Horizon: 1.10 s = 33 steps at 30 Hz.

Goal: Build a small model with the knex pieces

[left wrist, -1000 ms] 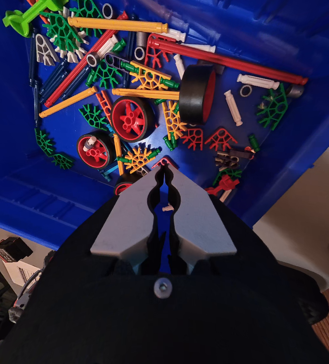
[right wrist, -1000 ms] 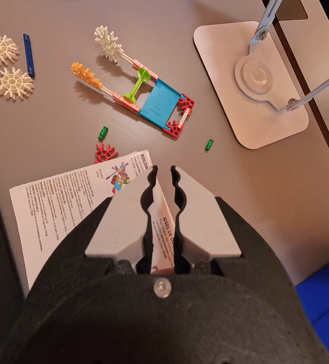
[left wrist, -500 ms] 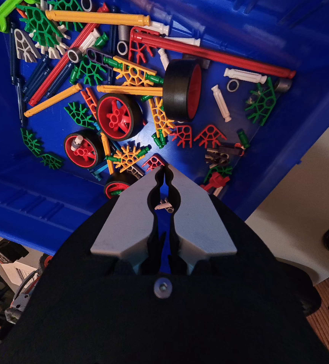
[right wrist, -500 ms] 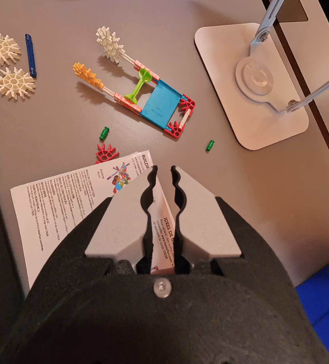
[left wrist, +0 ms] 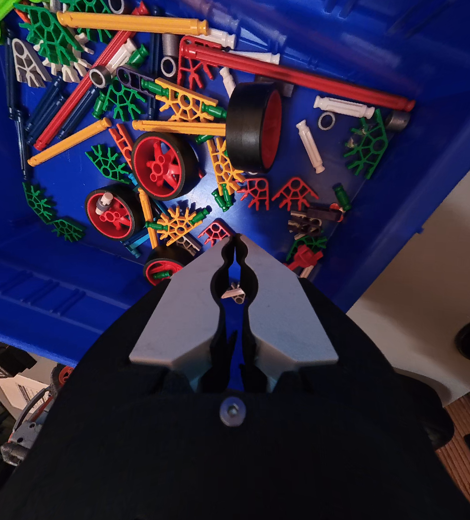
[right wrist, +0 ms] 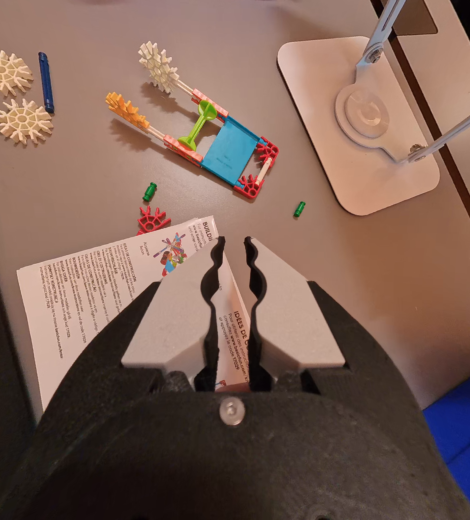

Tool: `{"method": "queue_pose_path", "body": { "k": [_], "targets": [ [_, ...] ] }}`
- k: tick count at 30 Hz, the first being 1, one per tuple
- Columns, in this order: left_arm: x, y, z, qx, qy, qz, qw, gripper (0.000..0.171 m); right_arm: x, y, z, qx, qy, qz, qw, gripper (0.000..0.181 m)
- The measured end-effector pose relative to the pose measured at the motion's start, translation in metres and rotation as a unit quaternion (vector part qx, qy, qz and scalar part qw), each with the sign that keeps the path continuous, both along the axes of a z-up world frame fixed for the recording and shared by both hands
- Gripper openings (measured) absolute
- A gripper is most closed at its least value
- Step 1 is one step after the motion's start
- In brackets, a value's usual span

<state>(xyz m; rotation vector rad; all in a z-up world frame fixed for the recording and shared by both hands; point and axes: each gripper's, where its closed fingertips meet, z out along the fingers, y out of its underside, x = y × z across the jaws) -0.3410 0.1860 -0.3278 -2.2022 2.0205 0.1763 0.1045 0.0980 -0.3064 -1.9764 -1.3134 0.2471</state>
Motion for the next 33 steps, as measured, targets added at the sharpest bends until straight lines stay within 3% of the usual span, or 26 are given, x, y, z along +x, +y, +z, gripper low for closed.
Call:
{"method": "queue_pose_path", "body": {
  "k": [11, 15, 19, 23, 28, 33],
  "targets": [
    [0.005, -0.004, 0.014, 0.008, -0.021, -0.004, 1.000, 0.000, -0.001, 0.001, 0.001, 0.003, 0.002, -0.003, 1.000, 0.014],
    [0.022, -0.009, 0.034, -0.006, -0.096, 0.001, 0.995, 0.000, -0.003, 0.000, 0.002, 0.005, 0.004, 0.001, 1.000, 0.014],
    [0.019, -0.010, 0.044, -0.016, -0.118, 0.021, 0.993, 0.000, -0.005, -0.002, 0.000, 0.004, 0.003, 0.007, 1.000, 0.014],
    [0.012, -0.016, 0.038, -0.024, -0.099, 0.022, 0.995, 0.000, -0.006, -0.002, 0.000, 0.004, 0.004, 0.008, 1.000, 0.014],
    [0.007, -0.022, 0.009, -0.041, -0.054, 0.012, 0.998, 0.000, -0.005, 0.000, -0.003, 0.003, 0.004, 0.003, 1.000, 0.014],
    [0.009, 0.016, 0.011, 0.015, -0.047, 0.016, 0.999, 0.026, -0.004, 0.004, -0.006, 0.001, 0.002, -0.005, 1.000, 0.014]
  ]
}}
